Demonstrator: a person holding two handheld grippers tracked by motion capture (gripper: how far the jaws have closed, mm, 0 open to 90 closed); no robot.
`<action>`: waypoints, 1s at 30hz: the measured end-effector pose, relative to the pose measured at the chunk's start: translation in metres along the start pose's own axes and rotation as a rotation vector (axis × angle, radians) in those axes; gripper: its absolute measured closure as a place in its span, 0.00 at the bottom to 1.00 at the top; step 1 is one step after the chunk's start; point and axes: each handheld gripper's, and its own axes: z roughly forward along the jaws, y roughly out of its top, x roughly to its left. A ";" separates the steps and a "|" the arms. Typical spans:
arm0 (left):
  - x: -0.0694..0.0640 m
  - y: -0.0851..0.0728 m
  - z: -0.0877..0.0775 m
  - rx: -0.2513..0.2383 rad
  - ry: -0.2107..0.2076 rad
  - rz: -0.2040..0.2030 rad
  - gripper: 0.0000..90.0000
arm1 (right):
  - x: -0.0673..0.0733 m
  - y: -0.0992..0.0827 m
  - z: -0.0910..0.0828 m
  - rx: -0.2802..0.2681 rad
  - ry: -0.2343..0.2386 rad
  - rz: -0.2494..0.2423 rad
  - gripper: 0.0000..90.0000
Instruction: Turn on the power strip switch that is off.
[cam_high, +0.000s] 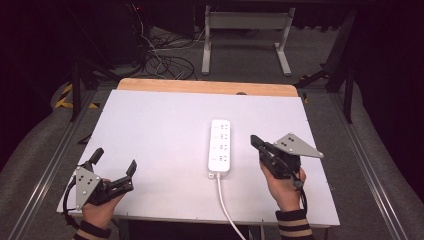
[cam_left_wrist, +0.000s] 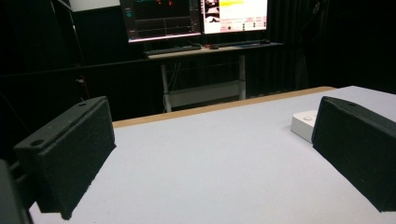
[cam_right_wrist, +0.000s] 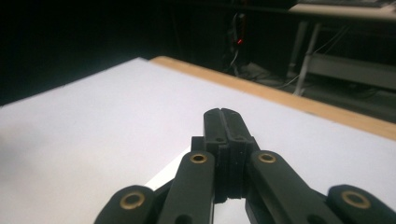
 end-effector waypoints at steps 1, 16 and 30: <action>0.000 0.000 0.000 0.001 -0.001 -0.002 0.00 | 0.006 -0.001 0.009 0.033 0.021 -0.012 1.00; 0.001 -0.003 -0.005 0.023 0.014 0.027 0.00 | 0.038 -0.009 0.092 0.344 0.107 -0.109 1.00; -0.002 -0.002 -0.003 0.027 -0.001 0.033 0.00 | 0.057 -0.031 0.141 0.561 0.095 -0.165 1.00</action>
